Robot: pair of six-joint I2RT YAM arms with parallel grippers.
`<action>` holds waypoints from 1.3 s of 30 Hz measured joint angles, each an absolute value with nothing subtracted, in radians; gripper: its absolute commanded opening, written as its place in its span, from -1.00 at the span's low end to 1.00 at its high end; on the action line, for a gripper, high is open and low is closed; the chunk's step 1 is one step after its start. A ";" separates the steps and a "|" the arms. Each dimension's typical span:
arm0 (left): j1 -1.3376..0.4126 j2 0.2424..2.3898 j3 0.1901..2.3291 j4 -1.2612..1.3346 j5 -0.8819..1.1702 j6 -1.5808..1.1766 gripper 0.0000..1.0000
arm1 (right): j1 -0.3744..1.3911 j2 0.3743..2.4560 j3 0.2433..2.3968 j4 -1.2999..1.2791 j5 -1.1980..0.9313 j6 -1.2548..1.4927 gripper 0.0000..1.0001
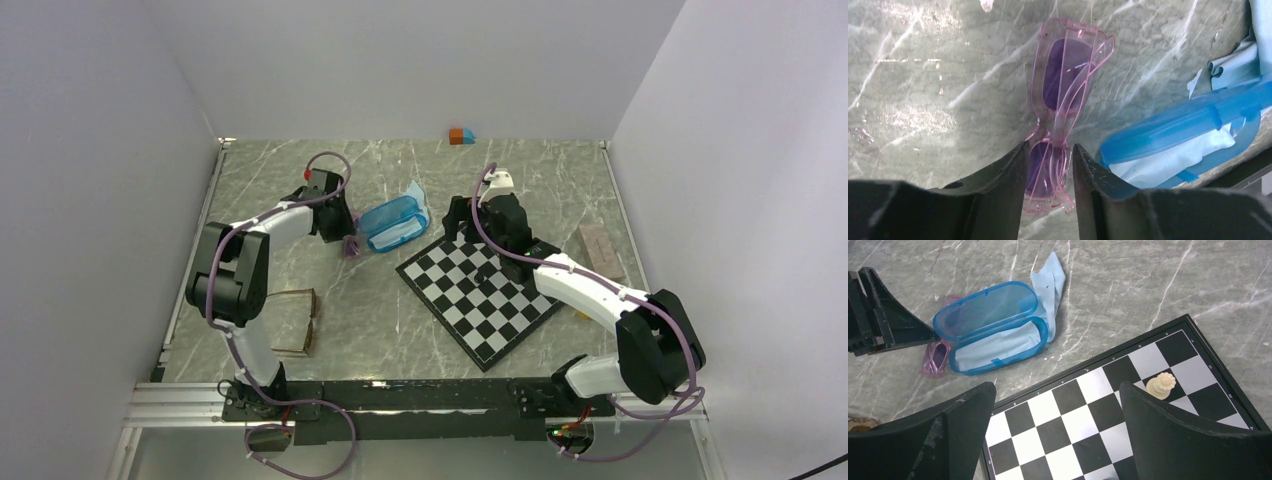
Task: Organize the sunglasses
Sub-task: Pick up the sunglasses from the center of the board, then place the sunglasses in the sunglasses case.
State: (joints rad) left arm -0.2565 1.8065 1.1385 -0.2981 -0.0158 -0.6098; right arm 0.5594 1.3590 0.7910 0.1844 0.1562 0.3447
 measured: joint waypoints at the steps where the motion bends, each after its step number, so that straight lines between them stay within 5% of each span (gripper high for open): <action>1: -0.257 1.813 1.145 -0.298 -0.017 -0.610 -0.22 | 0.559 1.359 0.791 0.184 0.156 0.345 0.99; 3: -0.257 1.832 1.164 -0.302 -0.023 -0.607 -0.30 | 0.559 1.359 0.791 0.184 0.156 0.345 0.99; 9: -0.257 1.887 1.217 -0.319 -0.034 -0.595 -1.00 | 0.559 1.359 0.791 0.180 0.155 0.345 0.99; 20: -0.253 1.670 1.139 -0.377 -0.157 -0.527 -1.00 | 0.559 1.359 0.791 0.167 0.156 0.340 0.99; 27: -0.329 1.307 0.971 -0.109 0.051 -0.197 -1.00 | 0.559 1.325 0.763 0.167 0.157 0.337 0.99; 39: -0.488 1.722 1.363 -0.190 0.146 0.230 -1.00 | 0.557 1.213 0.666 0.185 0.225 0.291 0.99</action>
State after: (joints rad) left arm -0.4877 1.7222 1.3628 -0.1902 0.1459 0.2298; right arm 0.5568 1.2129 0.6662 0.1848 0.2253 0.2913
